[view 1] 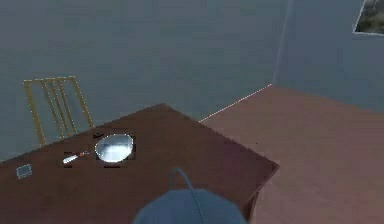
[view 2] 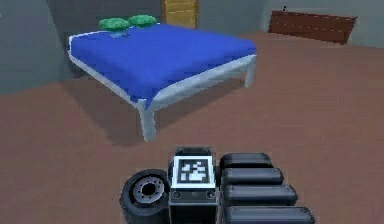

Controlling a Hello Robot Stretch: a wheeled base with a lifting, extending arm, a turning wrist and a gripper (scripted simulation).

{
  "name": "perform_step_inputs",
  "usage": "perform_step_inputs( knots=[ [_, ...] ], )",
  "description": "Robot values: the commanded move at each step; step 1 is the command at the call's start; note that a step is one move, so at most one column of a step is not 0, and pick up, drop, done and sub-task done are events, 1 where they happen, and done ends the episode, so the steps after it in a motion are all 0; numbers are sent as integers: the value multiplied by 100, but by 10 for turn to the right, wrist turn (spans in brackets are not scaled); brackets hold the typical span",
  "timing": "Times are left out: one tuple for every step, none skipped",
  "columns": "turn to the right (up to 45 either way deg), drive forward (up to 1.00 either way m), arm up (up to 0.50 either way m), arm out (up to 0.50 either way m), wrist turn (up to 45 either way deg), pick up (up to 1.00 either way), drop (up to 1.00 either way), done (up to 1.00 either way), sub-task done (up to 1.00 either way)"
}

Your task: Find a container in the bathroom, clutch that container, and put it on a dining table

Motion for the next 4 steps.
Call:
perform_step_inputs(
  knots=[
    [-450,0,0,0,0,0,0,0,0],
    [-450,0,0,0,0,0,0,0,0],
    [-150,0,0,0,0,0,0,0,0],
    [0,5,0,0,0,0,0,0,0]
  ],
)
